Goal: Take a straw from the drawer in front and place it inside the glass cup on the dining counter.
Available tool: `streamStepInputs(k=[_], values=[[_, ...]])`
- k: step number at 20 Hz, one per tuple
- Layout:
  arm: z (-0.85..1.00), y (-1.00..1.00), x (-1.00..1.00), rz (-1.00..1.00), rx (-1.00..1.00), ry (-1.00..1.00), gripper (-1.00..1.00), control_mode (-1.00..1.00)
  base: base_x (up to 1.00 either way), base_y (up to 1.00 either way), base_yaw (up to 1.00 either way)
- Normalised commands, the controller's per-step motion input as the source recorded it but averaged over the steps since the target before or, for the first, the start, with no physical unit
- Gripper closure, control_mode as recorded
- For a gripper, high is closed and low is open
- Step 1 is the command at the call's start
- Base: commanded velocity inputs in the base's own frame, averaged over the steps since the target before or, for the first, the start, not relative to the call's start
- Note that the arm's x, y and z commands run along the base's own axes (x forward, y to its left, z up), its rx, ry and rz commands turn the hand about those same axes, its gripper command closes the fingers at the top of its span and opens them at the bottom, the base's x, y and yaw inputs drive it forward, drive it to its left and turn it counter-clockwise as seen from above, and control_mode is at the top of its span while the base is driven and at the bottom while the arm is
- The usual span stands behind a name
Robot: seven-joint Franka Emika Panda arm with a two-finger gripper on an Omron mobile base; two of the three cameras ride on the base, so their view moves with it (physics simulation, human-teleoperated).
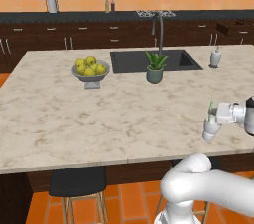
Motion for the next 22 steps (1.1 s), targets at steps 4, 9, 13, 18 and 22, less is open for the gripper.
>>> streamStepInputs(k=[4,9,13,18,22], values=[[0.0,0.49,0.0,0.0,0.0,0.0,1.0,-1.0,0.0,0.0,0.0],[0.0,0.2,0.0,-0.03,0.0,0.04,1.0,-1.0,0.0,0.0,0.0],[0.0,-0.12,-0.07,-0.02,0.0,0.01,-1.0,-1.0,0.0,0.0,0.0],[0.0,-0.22,0.0,0.0,0.0,0.02,-1.0,-1.0,0.0,0.0,0.0],[0.0,-0.15,0.0,0.0,0.0,0.0,-1.0,-1.0,0.0,0.0,0.0]])
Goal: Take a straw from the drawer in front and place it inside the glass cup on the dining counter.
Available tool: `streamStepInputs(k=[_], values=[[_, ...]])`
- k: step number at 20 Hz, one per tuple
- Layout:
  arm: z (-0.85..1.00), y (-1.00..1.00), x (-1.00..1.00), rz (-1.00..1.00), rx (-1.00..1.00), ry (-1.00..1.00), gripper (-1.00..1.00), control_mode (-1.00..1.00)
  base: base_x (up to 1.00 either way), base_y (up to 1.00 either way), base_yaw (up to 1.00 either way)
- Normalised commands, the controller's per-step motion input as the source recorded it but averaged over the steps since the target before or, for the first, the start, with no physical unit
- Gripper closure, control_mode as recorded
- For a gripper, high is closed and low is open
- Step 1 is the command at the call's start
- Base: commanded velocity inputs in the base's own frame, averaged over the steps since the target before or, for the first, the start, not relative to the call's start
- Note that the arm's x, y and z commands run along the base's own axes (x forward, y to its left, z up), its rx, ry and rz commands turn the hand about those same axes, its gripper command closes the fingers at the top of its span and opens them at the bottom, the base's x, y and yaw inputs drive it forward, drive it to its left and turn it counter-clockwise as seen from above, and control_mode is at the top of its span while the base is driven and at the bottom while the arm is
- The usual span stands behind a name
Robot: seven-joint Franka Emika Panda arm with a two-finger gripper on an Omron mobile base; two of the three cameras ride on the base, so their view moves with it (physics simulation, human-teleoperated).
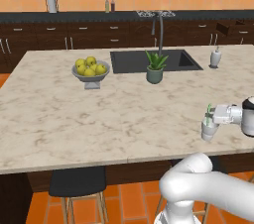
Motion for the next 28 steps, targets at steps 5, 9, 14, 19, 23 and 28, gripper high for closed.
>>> streamStepInputs(k=[5,9,14,19,23,28], values=[[0.0,-0.11,0.0,0.0,0.02,0.04,-1.0,-1.0,0.0,0.0,0.0],[0.0,-0.01,-0.12,-0.08,0.03,0.11,-1.0,-1.0,0.0,0.0,0.0],[0.01,0.0,-0.16,-0.18,-0.02,0.19,-1.0,-1.0,0.0,0.0,0.0],[0.0,0.04,-0.01,-0.1,-0.12,0.1,-1.0,-1.0,0.0,0.0,0.0],[0.15,0.02,0.0,-0.12,-0.11,0.15,-1.0,-1.0,0.0,0.0,0.0],[0.5,0.0,-0.02,-0.15,-0.04,0.18,-1.0,-1.0,0.0,0.0,0.0]])
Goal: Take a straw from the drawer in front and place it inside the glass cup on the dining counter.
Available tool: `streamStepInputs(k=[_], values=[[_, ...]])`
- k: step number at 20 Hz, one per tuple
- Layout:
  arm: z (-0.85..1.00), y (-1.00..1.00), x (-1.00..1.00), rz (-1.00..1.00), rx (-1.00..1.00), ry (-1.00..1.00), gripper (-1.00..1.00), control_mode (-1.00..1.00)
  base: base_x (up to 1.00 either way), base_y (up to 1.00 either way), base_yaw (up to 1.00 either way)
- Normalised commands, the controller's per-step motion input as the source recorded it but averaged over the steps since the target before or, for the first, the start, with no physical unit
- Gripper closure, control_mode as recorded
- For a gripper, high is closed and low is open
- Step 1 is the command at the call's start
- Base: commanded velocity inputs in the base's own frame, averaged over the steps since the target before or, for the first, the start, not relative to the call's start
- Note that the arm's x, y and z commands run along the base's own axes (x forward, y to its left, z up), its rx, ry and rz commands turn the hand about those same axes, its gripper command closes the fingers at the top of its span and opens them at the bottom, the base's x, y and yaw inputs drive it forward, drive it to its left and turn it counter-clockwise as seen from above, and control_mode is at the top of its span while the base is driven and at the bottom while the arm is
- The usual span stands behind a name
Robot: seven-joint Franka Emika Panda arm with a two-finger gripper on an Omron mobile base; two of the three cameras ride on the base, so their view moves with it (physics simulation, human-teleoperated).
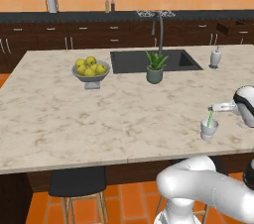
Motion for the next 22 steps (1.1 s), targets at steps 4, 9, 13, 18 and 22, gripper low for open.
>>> streamStepInputs(k=[4,9,13,18,22], values=[[0.48,0.0,0.0,-0.15,-0.03,0.29,-1.0,-1.0,0.0,0.0,0.0],[0.59,0.17,0.0,-0.11,-0.03,0.33,-1.0,-1.0,0.0,0.0,0.0],[0.67,0.63,-0.03,-0.06,-0.05,0.33,-1.0,-1.0,0.0,0.0,0.0],[0.44,0.97,-0.1,-0.03,-0.1,0.2,-1.0,-1.0,0.0,0.0,0.0],[0.03,1.0,-0.32,-0.06,-0.09,0.0,-1.0,-1.0,0.0,0.0,0.0]])
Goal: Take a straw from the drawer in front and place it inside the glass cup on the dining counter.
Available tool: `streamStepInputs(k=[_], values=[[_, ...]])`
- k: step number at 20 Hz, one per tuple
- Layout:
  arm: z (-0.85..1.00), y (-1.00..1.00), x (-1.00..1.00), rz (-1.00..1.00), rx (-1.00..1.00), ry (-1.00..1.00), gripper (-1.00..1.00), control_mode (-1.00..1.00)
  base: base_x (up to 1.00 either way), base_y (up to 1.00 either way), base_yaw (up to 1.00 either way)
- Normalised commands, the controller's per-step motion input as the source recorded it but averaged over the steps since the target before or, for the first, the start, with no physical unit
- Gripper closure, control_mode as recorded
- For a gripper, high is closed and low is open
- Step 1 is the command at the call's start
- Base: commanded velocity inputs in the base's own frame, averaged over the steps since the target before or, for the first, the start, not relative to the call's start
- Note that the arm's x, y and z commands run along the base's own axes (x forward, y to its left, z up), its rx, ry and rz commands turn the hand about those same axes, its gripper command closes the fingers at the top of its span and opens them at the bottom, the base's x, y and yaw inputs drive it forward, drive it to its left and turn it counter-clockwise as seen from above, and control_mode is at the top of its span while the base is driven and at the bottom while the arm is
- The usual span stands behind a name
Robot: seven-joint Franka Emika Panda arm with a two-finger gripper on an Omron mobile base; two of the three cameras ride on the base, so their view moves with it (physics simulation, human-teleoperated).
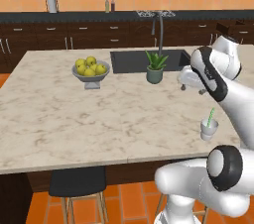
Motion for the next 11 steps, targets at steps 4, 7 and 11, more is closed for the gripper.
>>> streamStepInputs(k=[4,7,11], values=[[0.0,1.0,-0.38,-0.07,-0.17,-0.05,-1.0,-1.0,0.0,0.0,0.0],[0.0,1.0,-0.17,-0.11,-0.16,-0.02,-1.0,-1.0,0.0,0.0,0.0],[0.09,0.67,-0.04,-0.09,-0.13,0.17,-1.0,-1.0,0.0,0.0,0.0]])
